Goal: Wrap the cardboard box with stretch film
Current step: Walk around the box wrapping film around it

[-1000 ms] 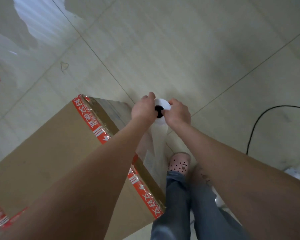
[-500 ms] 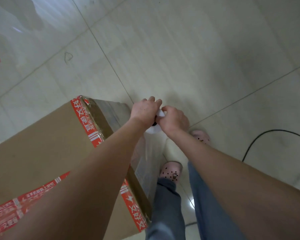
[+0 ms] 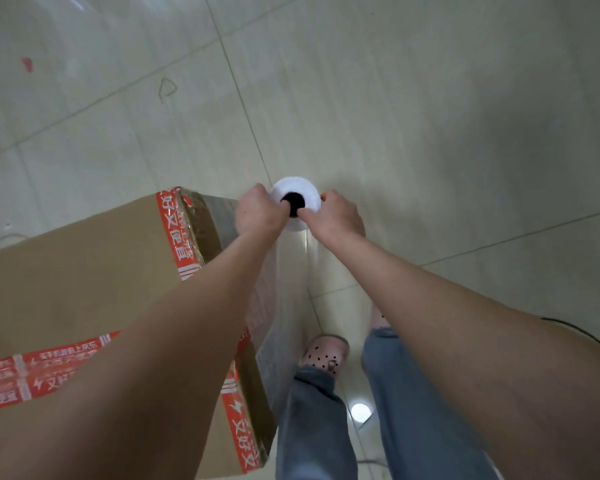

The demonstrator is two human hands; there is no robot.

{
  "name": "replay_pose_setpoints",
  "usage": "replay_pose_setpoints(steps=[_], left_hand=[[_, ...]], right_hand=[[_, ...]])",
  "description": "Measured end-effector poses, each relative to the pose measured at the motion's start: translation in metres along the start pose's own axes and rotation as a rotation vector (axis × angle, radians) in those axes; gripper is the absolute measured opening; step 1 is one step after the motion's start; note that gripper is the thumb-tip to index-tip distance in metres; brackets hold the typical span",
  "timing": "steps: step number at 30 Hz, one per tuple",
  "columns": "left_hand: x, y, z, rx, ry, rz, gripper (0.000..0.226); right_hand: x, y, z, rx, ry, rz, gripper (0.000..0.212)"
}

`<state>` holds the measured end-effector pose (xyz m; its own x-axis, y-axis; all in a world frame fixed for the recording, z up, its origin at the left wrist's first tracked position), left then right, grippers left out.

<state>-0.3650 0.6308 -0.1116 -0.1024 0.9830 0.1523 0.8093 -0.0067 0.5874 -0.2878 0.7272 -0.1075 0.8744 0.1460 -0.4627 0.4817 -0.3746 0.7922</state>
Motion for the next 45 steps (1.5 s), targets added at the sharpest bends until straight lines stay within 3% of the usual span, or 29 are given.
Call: replay_pose_setpoints(steps=[3,6,8,14,24,27,35,40,45], left_hand=[[-0.003,-0.006,-0.006,-0.065,0.121,-0.12,0.043],[-0.001,-0.006,-0.011,-0.164,0.117,-0.106,0.041],[0.004,-0.006,-0.013,-0.153,-0.015,-0.033,0.039],[0.031,-0.004,-0.016,-0.056,-0.399,0.411,0.039],[0.049,-0.043,-0.028,-0.121,-0.653,0.607,0.029],[0.045,-0.056,-0.04,-0.146,-0.578,0.546,0.027],[0.011,-0.094,-0.069,-0.078,-0.003,0.056,0.011],[-0.013,-0.116,-0.082,-0.04,0.229,-0.123,0.018],[-0.033,-0.128,-0.093,-0.107,0.264,-0.126,0.029]], right_hand=[[-0.013,-0.011,0.003,-0.013,-0.052,-0.01,0.042],[-0.018,-0.018,0.002,-0.007,-0.029,0.009,0.036],[-0.02,-0.021,0.001,-0.015,0.004,0.018,0.03],[-0.027,-0.023,0.002,-0.009,0.048,0.03,0.02],[-0.055,-0.044,-0.014,-0.133,0.099,0.057,0.013],[-0.07,-0.049,-0.024,-0.155,0.154,0.047,0.02],[-0.111,-0.061,-0.018,-0.122,0.17,0.01,0.045],[-0.139,-0.071,0.008,-0.14,0.124,-0.056,0.05],[-0.161,-0.079,0.031,-0.116,0.124,-0.044,0.05]])
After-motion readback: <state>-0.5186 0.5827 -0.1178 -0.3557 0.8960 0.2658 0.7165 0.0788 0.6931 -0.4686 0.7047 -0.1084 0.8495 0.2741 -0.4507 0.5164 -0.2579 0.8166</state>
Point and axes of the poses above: each hand's wrist, its own y-axis away from the middle knuckle, its own z-axis out of the palm, x = y × z, the point moved 1 cm from there along -y, towards the middle knuckle
